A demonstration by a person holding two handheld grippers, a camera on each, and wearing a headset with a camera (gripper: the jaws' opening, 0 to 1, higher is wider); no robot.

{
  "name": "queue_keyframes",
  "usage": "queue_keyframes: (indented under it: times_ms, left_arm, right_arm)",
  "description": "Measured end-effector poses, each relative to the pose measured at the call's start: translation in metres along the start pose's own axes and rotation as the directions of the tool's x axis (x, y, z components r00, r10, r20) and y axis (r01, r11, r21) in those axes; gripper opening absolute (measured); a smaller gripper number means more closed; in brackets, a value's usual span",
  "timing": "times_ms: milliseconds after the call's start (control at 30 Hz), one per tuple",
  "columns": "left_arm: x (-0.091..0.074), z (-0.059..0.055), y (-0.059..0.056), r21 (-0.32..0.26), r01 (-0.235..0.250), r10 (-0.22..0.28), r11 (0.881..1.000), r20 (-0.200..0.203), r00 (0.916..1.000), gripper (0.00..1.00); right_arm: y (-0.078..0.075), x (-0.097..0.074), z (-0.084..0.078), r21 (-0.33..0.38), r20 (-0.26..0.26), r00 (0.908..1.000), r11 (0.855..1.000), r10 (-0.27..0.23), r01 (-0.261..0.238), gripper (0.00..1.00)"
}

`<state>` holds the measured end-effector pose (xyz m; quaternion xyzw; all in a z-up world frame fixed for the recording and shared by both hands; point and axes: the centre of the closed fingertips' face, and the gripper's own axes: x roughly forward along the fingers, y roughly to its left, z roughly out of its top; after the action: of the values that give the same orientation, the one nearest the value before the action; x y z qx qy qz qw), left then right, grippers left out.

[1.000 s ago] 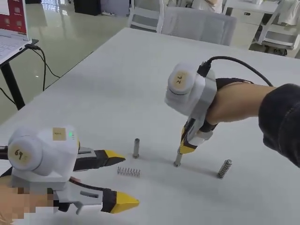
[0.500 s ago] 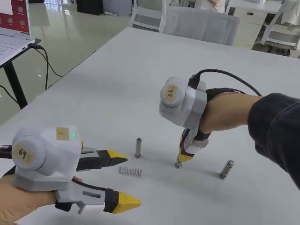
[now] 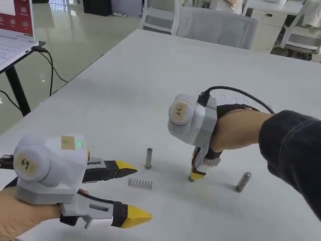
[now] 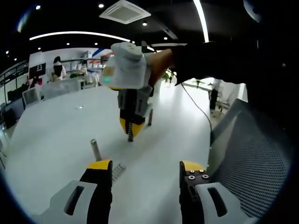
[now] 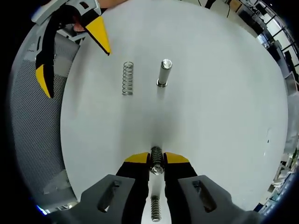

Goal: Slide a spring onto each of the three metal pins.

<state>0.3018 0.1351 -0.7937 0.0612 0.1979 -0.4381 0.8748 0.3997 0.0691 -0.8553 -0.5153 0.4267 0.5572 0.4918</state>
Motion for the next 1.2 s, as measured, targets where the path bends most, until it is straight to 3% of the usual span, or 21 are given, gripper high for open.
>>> queue_keyframes:
  times_ms: [333,567,833,1033,1200]
  left_arm:
    - [0.000,0.000,-0.001,-0.002,0.000,0.000,1.000,0.000,1.0000,0.52]
    - [0.001,-0.001,-0.001,-0.005,-0.001,0.001,1.000,-0.005,1.0000,0.53]
    - [0.000,-0.001,0.000,-0.009,-0.005,0.005,1.000,-0.007,1.0000,0.53]
    - [0.000,-0.002,0.000,-0.011,-0.010,0.010,1.000,-0.008,0.9999,0.53]
    - [0.000,-0.002,0.001,-0.014,-0.011,0.011,1.000,-0.007,0.9999,0.53]
  right_arm:
    - [0.005,0.003,-0.002,-0.011,0.009,0.9999,1.000,0.007,-0.007,0.14]
    - [0.005,-0.008,0.009,-0.024,0.060,0.9981,1.000,-0.010,0.012,0.20]
    - [0.014,-0.021,0.038,-0.057,0.143,0.9894,0.998,-0.022,0.030,0.21]
    - [0.025,-0.021,0.055,-0.083,0.181,0.9834,0.996,-0.007,0.023,0.20]
    - [0.036,-0.018,0.071,-0.088,0.231,0.9726,0.996,0.026,-0.006,0.18]
